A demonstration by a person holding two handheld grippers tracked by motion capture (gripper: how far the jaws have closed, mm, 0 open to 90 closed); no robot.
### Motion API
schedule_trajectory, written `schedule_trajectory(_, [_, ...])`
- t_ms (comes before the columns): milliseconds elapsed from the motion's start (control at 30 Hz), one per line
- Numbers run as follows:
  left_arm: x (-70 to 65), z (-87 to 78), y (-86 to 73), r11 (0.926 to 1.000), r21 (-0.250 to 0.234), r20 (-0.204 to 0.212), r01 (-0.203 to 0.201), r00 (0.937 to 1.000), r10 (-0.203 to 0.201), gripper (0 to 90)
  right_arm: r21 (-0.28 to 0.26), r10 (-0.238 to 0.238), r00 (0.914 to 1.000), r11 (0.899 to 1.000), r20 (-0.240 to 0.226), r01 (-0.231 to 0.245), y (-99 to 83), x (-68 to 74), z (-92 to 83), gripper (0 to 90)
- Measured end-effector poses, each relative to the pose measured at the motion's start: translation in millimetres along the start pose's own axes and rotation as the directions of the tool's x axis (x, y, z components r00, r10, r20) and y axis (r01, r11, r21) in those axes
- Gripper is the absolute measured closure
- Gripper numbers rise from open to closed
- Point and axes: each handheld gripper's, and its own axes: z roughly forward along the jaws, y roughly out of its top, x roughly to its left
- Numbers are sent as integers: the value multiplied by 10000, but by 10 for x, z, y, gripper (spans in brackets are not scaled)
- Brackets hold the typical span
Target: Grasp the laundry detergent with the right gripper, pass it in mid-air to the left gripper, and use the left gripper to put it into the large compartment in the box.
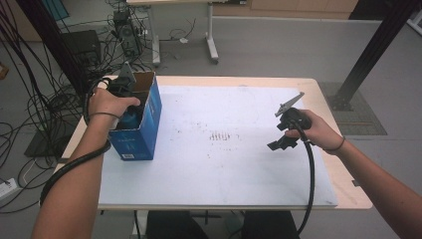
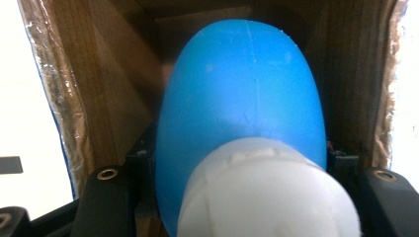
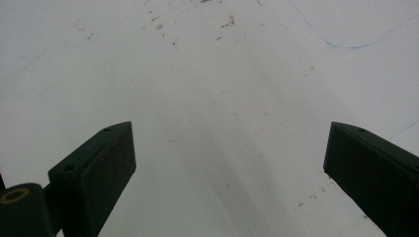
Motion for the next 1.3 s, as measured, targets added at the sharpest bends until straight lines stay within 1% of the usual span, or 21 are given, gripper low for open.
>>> schedule_trajectory(400, [-5,-1,6,10000,53,-22,-8,10000,8,376,31,-19,10000,10000,87,18,1,-13,1,56])
schedule_trajectory(967, [3,-2,16,10000,82,-1,23,10000,-23,376,70,-50,10000,10000,29,49,11,-17,18,56])
schedule_trajectory(1300, [-4,0,12,10000,45,-14,37,10000,-37,376,47,-31,10000,10000,70,31,10,-24,16,56])
